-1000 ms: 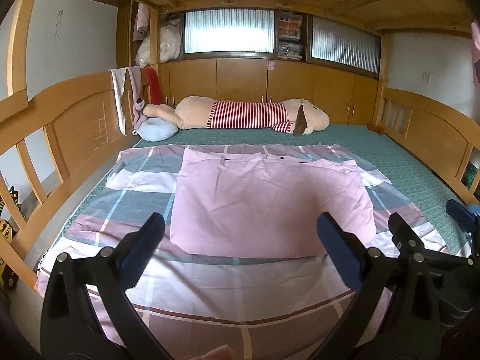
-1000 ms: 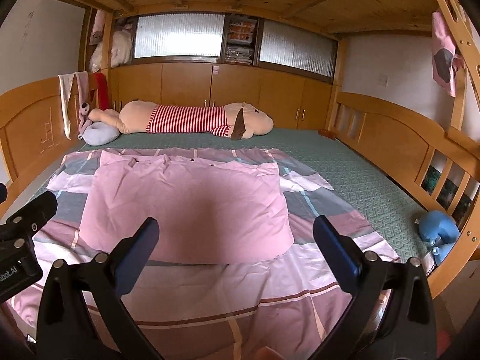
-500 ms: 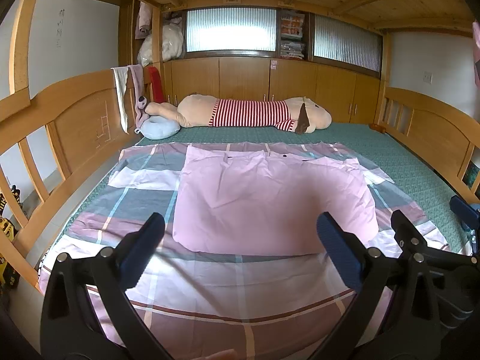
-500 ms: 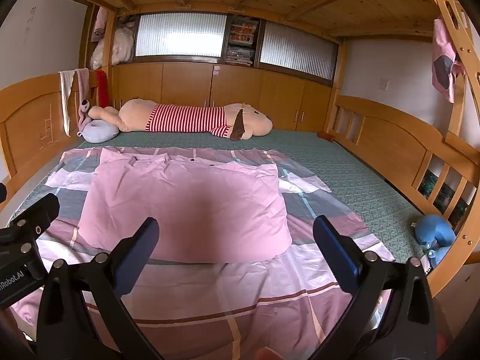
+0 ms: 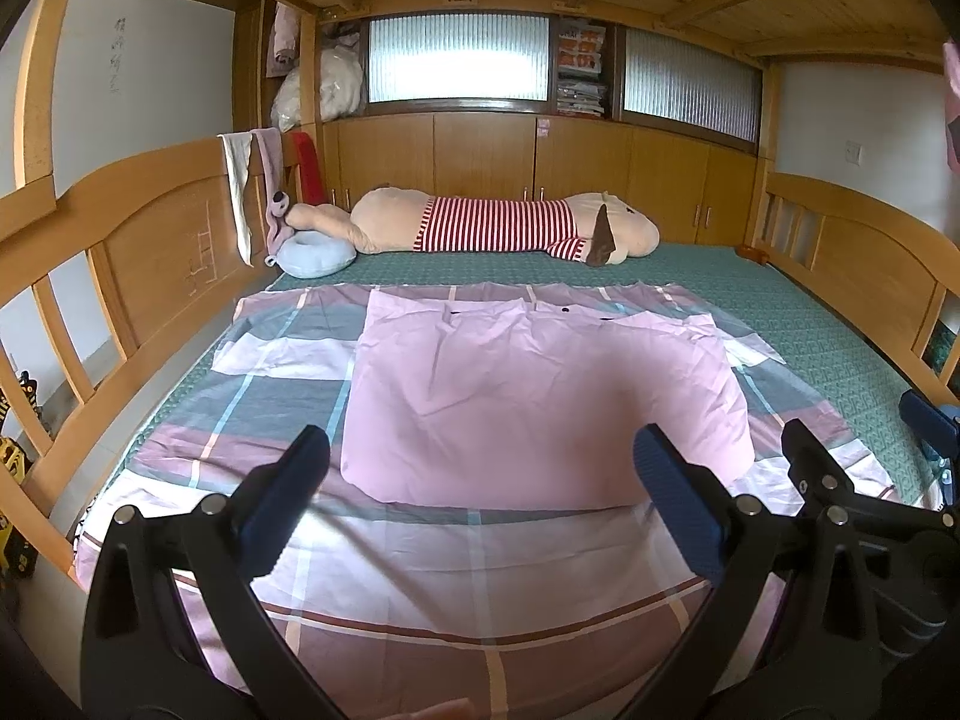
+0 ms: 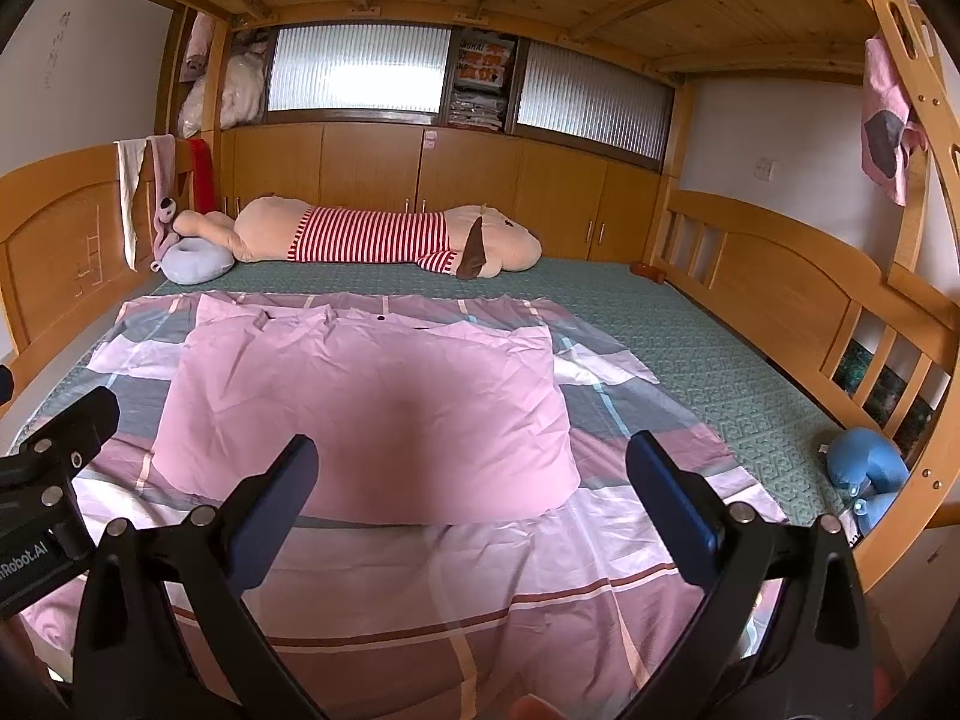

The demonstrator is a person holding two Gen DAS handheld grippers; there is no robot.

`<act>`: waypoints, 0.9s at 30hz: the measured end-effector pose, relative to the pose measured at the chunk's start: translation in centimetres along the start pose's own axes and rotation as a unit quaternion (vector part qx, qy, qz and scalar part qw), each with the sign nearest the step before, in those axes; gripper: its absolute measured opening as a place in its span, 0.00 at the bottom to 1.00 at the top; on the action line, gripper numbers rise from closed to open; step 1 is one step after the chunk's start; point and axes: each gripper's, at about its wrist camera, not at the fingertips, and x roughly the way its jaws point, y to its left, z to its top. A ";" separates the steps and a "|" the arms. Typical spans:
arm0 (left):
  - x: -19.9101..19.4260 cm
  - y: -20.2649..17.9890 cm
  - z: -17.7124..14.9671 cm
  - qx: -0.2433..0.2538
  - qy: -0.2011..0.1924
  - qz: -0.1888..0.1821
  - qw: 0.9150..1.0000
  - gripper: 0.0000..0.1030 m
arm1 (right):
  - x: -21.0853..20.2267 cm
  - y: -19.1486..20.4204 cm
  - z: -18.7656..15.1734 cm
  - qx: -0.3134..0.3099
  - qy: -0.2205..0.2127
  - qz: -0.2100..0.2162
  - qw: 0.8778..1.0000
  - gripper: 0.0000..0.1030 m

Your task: Fold large clothes

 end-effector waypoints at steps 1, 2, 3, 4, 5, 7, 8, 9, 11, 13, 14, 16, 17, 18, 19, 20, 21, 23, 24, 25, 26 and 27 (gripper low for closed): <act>0.1 0.0 0.0 0.000 0.001 -0.001 1.000 0.98 | 0.0 0.0 0.0 0.000 0.000 0.000 1.000 0.99; 0.2 0.0 0.0 -0.001 0.002 -0.003 1.000 0.98 | 0.0 -0.1 0.0 0.000 0.001 0.000 1.000 0.99; 0.2 0.1 0.0 -0.001 0.003 -0.005 1.000 0.98 | 0.0 0.0 0.0 0.000 0.001 0.000 1.000 0.99; 0.3 0.1 0.0 -0.002 0.005 -0.006 1.000 0.98 | 0.1 0.0 0.0 0.001 0.001 -0.001 1.000 0.99; 0.4 0.2 0.0 -0.003 0.006 -0.008 1.000 0.98 | 0.1 0.0 0.0 0.000 0.001 -0.001 1.000 0.99; 0.5 0.2 -0.1 -0.004 0.008 -0.010 1.000 0.98 | 0.1 -0.1 0.0 0.000 0.001 0.000 1.000 0.99; 0.6 0.2 -0.1 -0.004 0.009 -0.010 1.000 0.98 | 0.1 -0.1 -0.1 0.000 0.001 0.000 1.000 0.99; 0.6 0.2 -0.1 -0.004 0.010 -0.011 1.000 0.98 | 0.1 -0.1 -0.1 0.000 0.002 0.000 1.000 0.99; 0.8 0.1 -0.2 -0.004 0.013 -0.009 1.000 0.98 | 0.2 0.0 -0.1 0.001 0.003 0.000 1.000 0.99; 0.9 0.2 -0.2 -0.005 0.014 -0.010 1.000 0.98 | 0.2 -0.1 -0.2 0.002 0.004 0.000 1.000 0.99; 1.0 0.1 -0.2 -0.006 0.016 -0.012 1.000 0.98 | 0.3 -0.1 -0.3 0.002 0.006 0.001 1.000 0.99; 1.1 0.2 -0.2 -0.007 0.019 -0.015 1.000 0.98 | 0.4 -0.2 -0.4 0.003 0.007 0.001 1.000 0.99; 1.2 0.2 -0.2 -0.007 0.019 -0.015 1.000 0.98 | 0.3 -0.1 -0.3 0.002 0.006 0.000 1.000 0.99; 1.3 0.1 -0.2 -0.007 0.019 -0.014 1.000 0.98 | 0.4 -0.1 -0.3 0.001 0.006 0.000 1.000 0.99; 1.2 0.1 -0.2 -0.006 0.019 -0.014 1.000 0.98 | 0.4 -0.1 -0.3 0.001 0.006 0.000 1.000 0.99; 1.2 0.1 -0.3 -0.004 0.018 -0.012 1.000 0.98 | 0.4 -0.1 -0.4 0.001 0.007 -0.001 1.000 0.99; 1.3 0.0 -0.3 -0.003 0.018 -0.010 1.000 0.98 | 0.5 -0.1 -0.5 0.002 0.008 -0.001 1.000 0.99; 1.4 0.0 -0.4 0.000 0.018 -0.008 1.000 0.98 | 0.6 0.0 -0.6 0.002 0.010 -0.001 1.000 0.99; 1.4 -0.1 -0.4 0.001 0.018 -0.007 1.000 0.98 | 0.7 0.1 -0.7 0.002 0.011 -0.001 1.000 0.99; 1.5 -0.2 -0.5 0.001 0.020 -0.007 1.000 0.98 | 0.8 0.0 -0.8 0.001 0.012 -0.002 1.000 0.99; 1.6 -0.2 -0.5 0.001 0.020 -0.007 1.000 0.98 | 0.8 0.1 -0.8 0.001 0.013 -0.003 1.000 0.99; 1.7 -0.2 -0.5 0.001 0.022 -0.007 1.000 0.98 | 0.9 0.2 -0.8 0.001 0.014 -0.004 1.000 0.99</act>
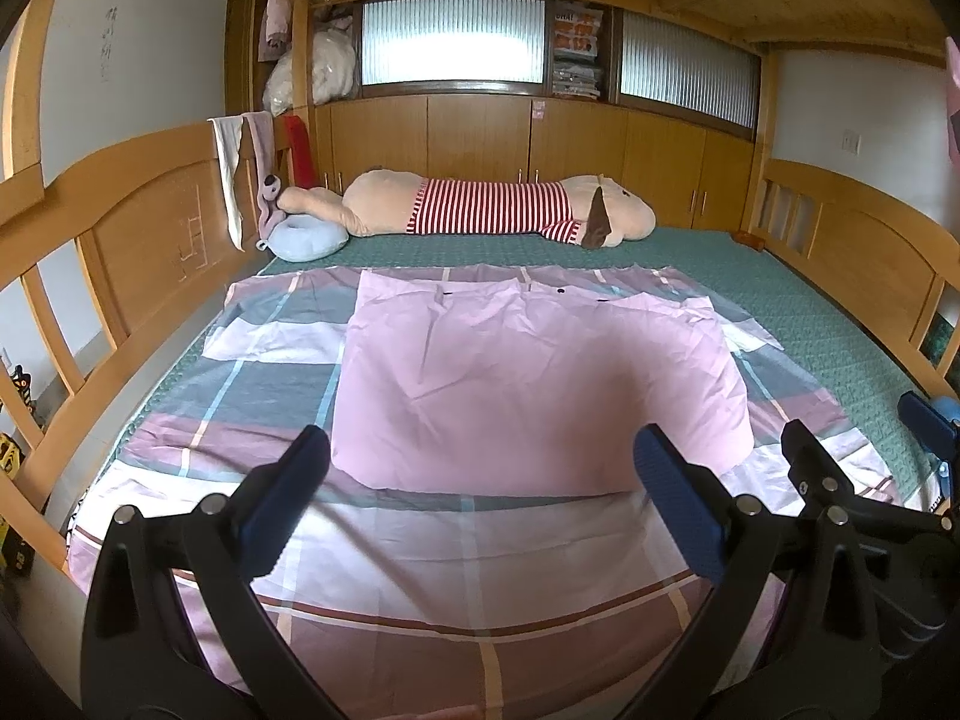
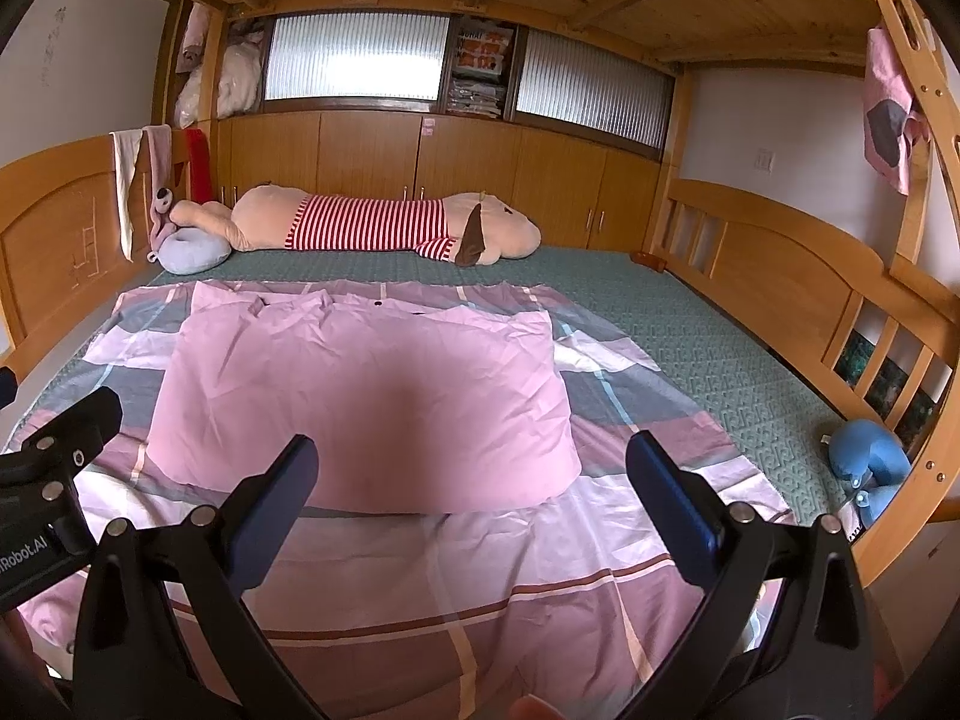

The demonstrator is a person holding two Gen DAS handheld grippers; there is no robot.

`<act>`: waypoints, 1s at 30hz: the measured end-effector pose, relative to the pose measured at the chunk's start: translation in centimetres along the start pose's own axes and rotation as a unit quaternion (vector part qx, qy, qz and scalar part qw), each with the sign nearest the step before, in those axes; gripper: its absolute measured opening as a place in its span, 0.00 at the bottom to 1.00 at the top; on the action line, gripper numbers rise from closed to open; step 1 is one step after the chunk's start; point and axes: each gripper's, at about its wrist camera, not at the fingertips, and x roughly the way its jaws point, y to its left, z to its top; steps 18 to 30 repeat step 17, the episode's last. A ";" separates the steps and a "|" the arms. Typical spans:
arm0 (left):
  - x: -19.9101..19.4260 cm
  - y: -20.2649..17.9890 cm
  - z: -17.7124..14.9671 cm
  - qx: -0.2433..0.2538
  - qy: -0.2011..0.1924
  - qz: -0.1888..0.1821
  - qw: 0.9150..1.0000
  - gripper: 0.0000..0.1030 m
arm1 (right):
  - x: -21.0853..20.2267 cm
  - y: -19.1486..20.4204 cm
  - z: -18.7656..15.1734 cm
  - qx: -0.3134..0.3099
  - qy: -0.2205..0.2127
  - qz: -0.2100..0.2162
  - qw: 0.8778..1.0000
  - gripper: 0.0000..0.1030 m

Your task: Fold large clothes

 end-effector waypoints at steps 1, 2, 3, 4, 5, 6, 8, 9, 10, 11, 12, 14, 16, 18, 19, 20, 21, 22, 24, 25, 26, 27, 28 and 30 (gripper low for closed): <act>0.0 0.0 0.0 -0.001 0.001 -0.001 1.000 0.98 | 0.1 0.0 0.0 0.001 0.001 0.000 1.000 0.99; 0.1 0.1 0.0 -0.002 0.001 -0.006 1.000 0.98 | 0.1 0.0 -0.1 0.001 0.002 0.001 1.000 0.99; 0.2 0.1 0.0 -0.004 0.001 -0.011 1.000 0.98 | 0.2 0.0 -0.1 0.001 0.002 0.002 1.000 0.99; 0.3 0.2 -0.1 -0.005 0.001 -0.016 1.000 0.98 | 0.3 0.0 -0.2 0.000 0.004 0.004 1.000 0.99; 0.4 0.2 -0.1 -0.006 0.001 -0.019 1.000 0.98 | 0.4 0.2 -0.3 -0.001 0.005 0.005 1.000 0.99; 0.6 0.2 -0.2 -0.006 0.001 -0.019 1.000 0.98 | 0.5 0.3 -0.4 -0.003 0.007 0.005 1.000 0.99; 0.9 0.0 -0.3 0.001 0.000 -0.014 1.000 0.98 | 0.9 0.5 -0.6 -0.006 0.011 0.005 1.000 0.99; 1.0 -0.1 -0.4 0.006 -0.002 -0.009 1.000 0.98 | 1.1 0.6 -0.7 -0.006 0.014 0.005 1.000 0.99; 1.2 -0.2 -0.5 0.010 -0.003 -0.005 1.000 0.98 | 1.3 0.5 -0.7 -0.006 0.016 0.006 1.000 0.99; 1.3 -0.2 -0.6 0.011 -0.004 -0.004 1.000 0.98 | 1.6 0.5 -0.9 -0.005 0.018 0.005 1.000 0.99; 1.7 -0.1 -0.8 0.011 -0.005 -0.003 1.000 0.98 | 1.9 0.5 -1.0 -0.003 0.020 0.004 1.000 0.99; 2.9 0.3 -1.2 0.003 0.003 0.002 1.000 0.98 | 2.8 0.2 -1.3 -0.003 0.025 0.005 1.000 0.99; 4.5 1.1 -1.8 -0.011 0.011 0.001 1.000 0.98 | 4.1 -0.2 -1.6 0.000 0.037 0.014 0.999 0.99; 5.9 1.8 -2.3 -0.022 0.015 0.004 1.000 0.98 | 5.3 -0.6 -2.0 0.003 0.043 0.024 0.999 0.99; 5.9 1.8 -2.3 -0.022 0.015 0.004 1.000 0.98 | 5.3 -0.6 -2.0 0.003 0.043 0.024 0.999 0.99; 5.9 1.8 -2.3 -0.022 0.015 0.004 1.000 0.98 | 5.3 -0.6 -2.0 0.003 0.043 0.024 0.999 0.99; 5.9 1.8 -2.3 -0.022 0.015 0.004 1.000 0.98 | 5.3 -0.6 -2.0 0.003 0.043 0.024 0.999 0.99; 5.9 1.8 -2.3 -0.022 0.015 0.004 1.000 0.98 | 5.3 -0.6 -2.0 0.003 0.043 0.024 0.999 0.99; 5.9 1.8 -2.3 -0.022 0.015 0.004 1.000 0.98 | 5.3 -0.6 -2.0 0.003 0.043 0.024 0.999 0.99; 5.9 1.8 -2.3 -0.022 0.015 0.004 1.000 0.98 | 5.3 -0.6 -2.0 0.003 0.043 0.024 0.999 0.99; 5.9 1.8 -2.3 -0.022 0.015 0.004 1.000 0.98 | 5.3 -0.6 -2.0 0.003 0.043 0.024 0.999 0.99; 5.9 1.8 -2.3 -0.022 0.015 0.004 1.000 0.98 | 5.3 -0.6 -2.0 0.003 0.043 0.024 0.999 0.99; 5.9 1.8 -2.3 -0.022 0.015 0.004 1.000 0.98 | 5.3 -0.6 -2.0 0.003 0.043 0.024 0.999 0.99; 5.9 1.8 -2.3 -0.022 0.015 0.004 1.000 0.98 | 5.3 -0.6 -2.0 0.003 0.043 0.024 0.999 0.99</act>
